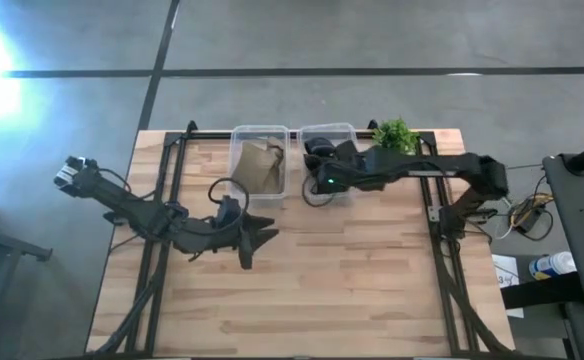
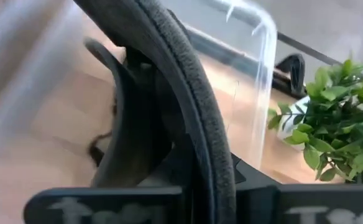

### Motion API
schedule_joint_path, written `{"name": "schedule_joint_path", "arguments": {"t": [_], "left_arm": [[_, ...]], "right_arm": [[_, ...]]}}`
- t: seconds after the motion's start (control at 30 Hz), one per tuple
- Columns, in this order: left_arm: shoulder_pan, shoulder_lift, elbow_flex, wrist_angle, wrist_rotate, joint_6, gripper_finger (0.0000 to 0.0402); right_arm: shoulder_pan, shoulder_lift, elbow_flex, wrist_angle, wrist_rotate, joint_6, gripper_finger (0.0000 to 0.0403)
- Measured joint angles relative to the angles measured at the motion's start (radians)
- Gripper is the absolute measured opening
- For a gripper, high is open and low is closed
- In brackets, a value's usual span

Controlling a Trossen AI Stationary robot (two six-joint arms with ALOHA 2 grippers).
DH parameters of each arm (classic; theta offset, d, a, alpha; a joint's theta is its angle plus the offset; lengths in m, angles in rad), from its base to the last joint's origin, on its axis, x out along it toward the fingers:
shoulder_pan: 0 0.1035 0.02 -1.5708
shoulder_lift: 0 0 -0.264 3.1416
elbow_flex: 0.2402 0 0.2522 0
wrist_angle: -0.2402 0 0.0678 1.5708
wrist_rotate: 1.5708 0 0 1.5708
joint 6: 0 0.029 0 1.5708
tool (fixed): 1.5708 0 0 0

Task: Pick & Place hat
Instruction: Put the black cap into the right transparent bin

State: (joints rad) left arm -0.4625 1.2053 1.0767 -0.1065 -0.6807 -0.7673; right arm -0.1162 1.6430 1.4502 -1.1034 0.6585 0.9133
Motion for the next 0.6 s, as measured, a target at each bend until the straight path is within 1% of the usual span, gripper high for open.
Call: {"name": "schedule_joint_path", "arguments": {"t": [0.13,0.3,0.43,0.6], "left_arm": [[0.0,0.0,0.0,0.0,-0.002,-0.001,0.0163],[0.0,0.0,0.0,0.0,-0.002,-0.018,0.0163],[0.0,0.0,0.0,0.0,-0.002,-0.02,0.0163],[0.0,0.0,0.0,-0.005,-0.002,-0.025,0.0163]], "right_arm": [[-0.028,0.083,-0.001,0.0,-0.009,-0.016,0.0014],[-0.075,0.152,-0.001,0.008,-0.075,-0.019,0.0031],[-0.103,0.175,-0.001,0.023,-0.12,-0.047,0.0037],[-0.104,0.17,-0.001,0.028,-0.128,-0.054,0.0038]]}}
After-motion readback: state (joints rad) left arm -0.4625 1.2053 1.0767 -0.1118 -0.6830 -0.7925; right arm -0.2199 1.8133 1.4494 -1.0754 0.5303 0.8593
